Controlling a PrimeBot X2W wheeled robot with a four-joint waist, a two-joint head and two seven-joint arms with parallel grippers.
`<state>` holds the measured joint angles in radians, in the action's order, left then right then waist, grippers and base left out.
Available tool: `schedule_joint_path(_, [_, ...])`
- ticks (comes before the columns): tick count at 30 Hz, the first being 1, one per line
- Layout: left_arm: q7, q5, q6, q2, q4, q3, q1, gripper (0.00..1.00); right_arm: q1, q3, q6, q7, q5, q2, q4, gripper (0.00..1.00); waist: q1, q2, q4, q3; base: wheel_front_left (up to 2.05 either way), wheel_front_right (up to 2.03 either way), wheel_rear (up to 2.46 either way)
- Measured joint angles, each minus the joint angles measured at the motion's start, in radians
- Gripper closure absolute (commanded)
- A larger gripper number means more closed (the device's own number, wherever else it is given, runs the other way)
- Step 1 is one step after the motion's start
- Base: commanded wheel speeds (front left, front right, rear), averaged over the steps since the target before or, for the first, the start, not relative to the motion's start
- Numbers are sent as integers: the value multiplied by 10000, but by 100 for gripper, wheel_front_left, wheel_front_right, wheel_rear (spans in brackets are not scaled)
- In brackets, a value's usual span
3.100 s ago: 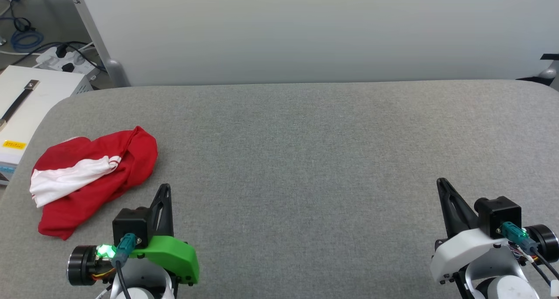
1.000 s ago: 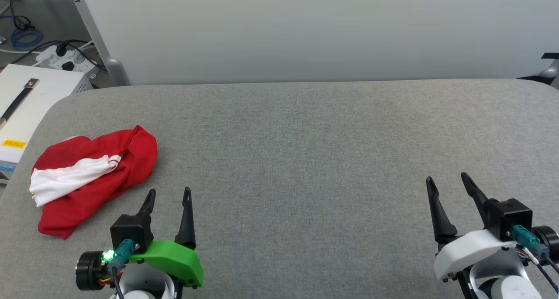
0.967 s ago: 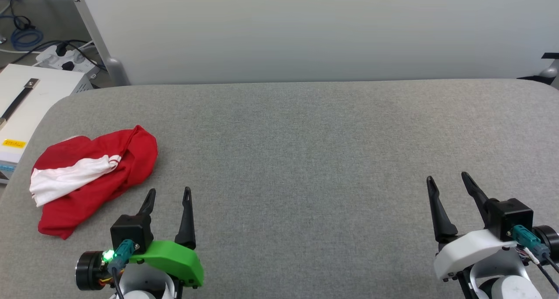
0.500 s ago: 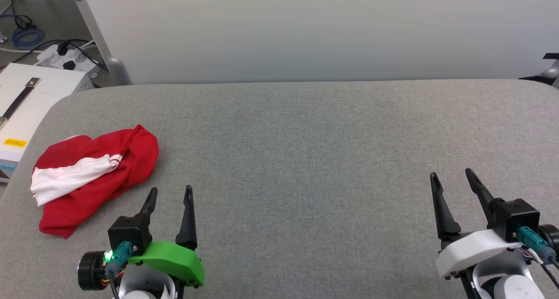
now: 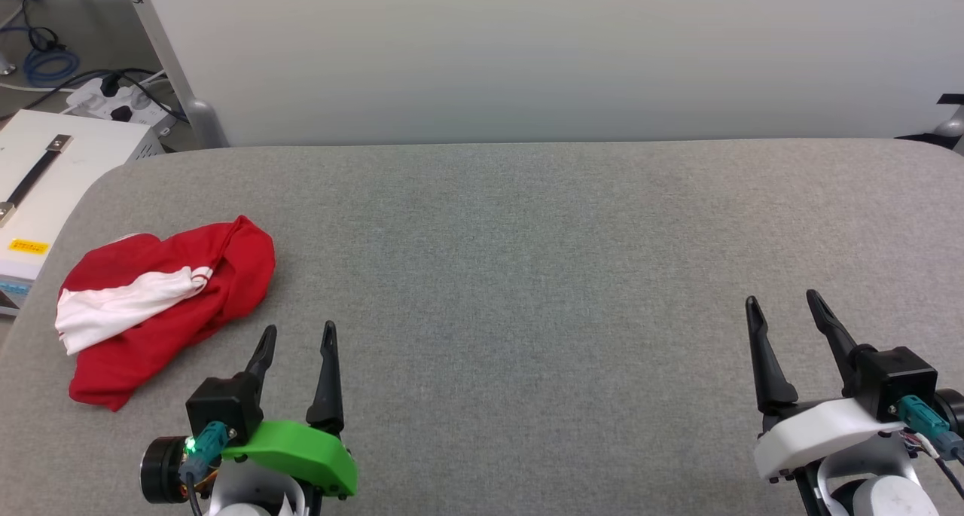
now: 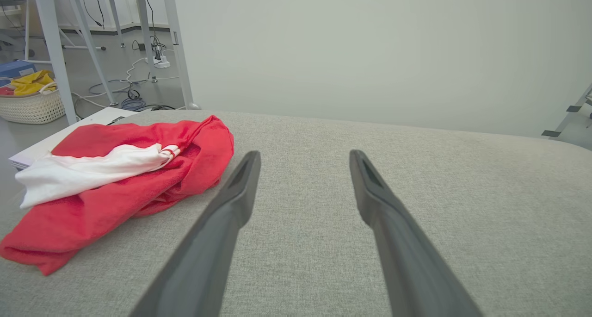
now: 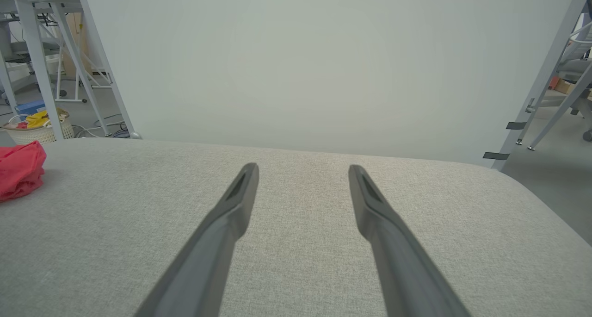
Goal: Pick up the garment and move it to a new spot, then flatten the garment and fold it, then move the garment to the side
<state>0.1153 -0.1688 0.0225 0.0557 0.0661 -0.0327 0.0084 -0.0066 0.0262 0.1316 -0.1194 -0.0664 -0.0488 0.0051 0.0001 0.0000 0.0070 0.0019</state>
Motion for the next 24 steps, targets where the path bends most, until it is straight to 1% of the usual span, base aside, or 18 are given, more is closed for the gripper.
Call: schedule_joint_path(24, [535, -704, 92, 0, 562, -274, 0, 0, 7, 159, 0, -527, -104, 0, 495, 0, 0, 0, -34, 59, 0, 0, 0])
